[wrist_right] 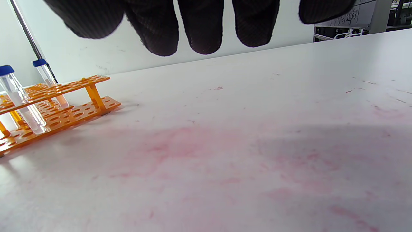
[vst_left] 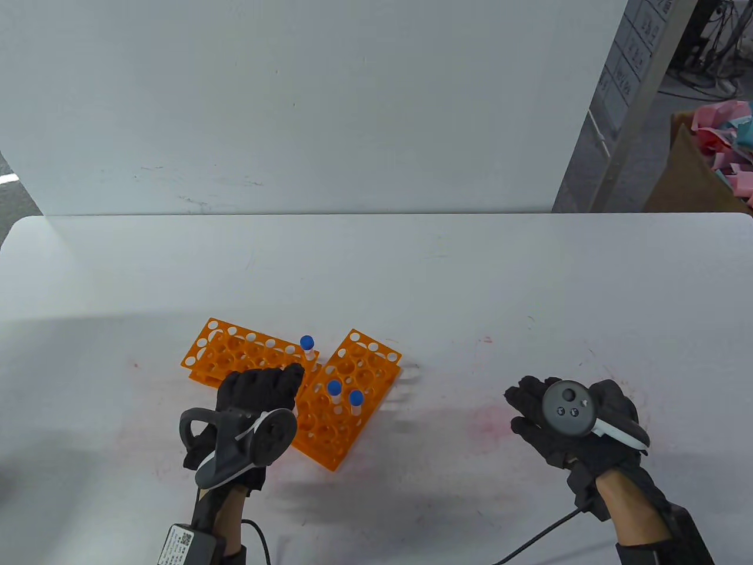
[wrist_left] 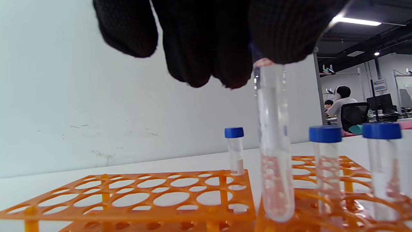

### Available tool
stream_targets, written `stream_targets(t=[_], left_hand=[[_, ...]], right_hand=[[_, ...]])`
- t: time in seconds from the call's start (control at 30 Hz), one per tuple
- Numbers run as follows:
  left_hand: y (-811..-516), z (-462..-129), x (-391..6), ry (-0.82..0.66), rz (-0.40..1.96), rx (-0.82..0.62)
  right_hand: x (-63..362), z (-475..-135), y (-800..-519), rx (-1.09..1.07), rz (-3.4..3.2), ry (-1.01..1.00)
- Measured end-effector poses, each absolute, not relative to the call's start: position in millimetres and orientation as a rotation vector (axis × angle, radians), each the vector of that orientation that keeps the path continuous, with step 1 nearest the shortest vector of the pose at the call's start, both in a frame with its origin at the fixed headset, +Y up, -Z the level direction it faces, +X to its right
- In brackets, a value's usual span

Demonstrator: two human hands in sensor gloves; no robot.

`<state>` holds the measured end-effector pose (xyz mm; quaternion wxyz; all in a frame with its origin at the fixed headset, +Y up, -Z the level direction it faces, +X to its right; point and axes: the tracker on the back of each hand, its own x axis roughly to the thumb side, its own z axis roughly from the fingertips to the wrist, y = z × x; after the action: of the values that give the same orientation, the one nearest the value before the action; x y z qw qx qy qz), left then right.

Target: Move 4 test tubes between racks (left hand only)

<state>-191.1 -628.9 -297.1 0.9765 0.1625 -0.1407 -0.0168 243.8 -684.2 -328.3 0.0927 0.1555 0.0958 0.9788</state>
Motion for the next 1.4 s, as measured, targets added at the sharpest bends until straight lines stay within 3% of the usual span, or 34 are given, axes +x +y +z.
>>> stream_targets(t=[0.23,0.93,1.4], left_hand=[[-629,-299,-185,-0.357,0.017,0.239],[-648,-310,-175,-0.383,-0.014,-0.026],[-652,-312,-175,-0.374,-0.002,-0.080]], right_hand=[[245,-330,-683,0.452,2.891,0.263],[244,-329,-684,0.472,2.900,0.277],[243,-329,-684,0.481,2.901,0.281]])
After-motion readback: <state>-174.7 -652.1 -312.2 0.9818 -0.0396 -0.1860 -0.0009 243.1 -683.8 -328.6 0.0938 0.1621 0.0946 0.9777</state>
